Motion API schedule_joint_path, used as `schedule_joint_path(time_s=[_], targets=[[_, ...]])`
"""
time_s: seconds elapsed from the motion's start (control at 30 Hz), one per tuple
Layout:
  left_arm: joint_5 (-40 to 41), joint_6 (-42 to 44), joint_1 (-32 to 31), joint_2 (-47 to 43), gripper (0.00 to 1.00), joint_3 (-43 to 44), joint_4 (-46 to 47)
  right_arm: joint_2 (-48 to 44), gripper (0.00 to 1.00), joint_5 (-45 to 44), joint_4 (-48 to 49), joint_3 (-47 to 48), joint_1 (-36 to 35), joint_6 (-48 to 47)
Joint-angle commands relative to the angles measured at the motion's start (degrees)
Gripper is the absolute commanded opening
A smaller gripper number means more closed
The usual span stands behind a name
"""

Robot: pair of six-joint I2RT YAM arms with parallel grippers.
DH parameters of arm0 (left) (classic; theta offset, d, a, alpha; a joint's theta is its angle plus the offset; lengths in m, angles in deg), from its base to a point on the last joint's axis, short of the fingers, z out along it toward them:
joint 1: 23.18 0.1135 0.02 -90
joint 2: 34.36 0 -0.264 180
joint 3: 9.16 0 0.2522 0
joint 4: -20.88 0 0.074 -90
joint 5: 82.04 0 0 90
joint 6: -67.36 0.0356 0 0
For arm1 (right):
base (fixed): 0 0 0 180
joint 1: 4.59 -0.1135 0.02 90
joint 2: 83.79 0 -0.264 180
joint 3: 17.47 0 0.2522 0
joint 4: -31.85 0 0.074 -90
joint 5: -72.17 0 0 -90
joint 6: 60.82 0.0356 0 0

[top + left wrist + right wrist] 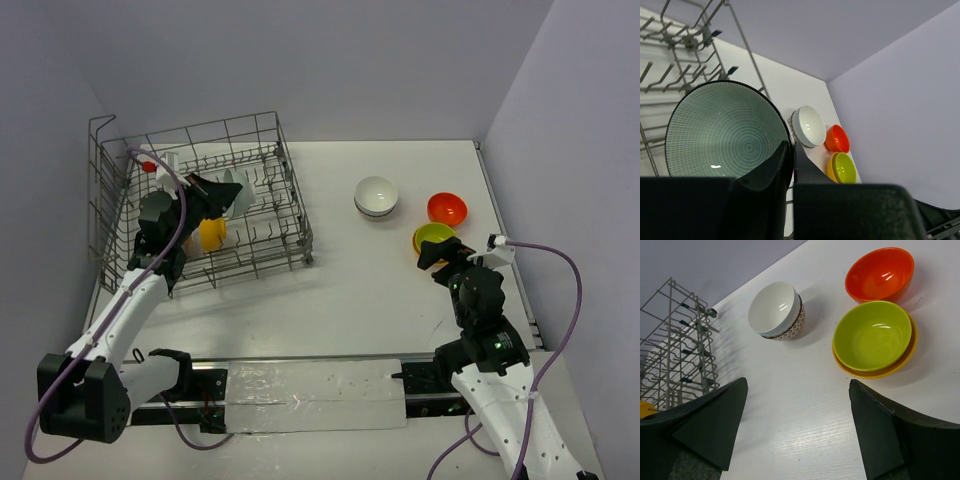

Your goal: Load the bowls into the dish rack

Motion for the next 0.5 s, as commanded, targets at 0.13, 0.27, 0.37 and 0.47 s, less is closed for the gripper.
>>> schedule_joint_path(time_s=[0.13, 0.27, 0.37, 0.47], targets=[[-7.78, -9.35, 4.48, 2.29, 0.0, -5.57, 17.78, 0.45, 0.89, 0.81, 2.48, -0.13, -0.04, -1.02], [-7.96, -9.44, 5.0, 3.69, 0.0, -6.54, 18.92, 0.98, 0.89, 1.25, 2.92, -0.22, -0.04, -1.19], [-8.4, -10.58, 6.06, 4.66, 0.0, -7.95, 20.07, 1.24, 0.89, 1.51, 2.92, -0.13, -0.04, -1.19], [-8.05, -10.76, 7.02, 5.1, 0.0, -9.0, 20.6, 0.98, 0.89, 1.42, 2.74, -0.39, -0.04, -1.19]])
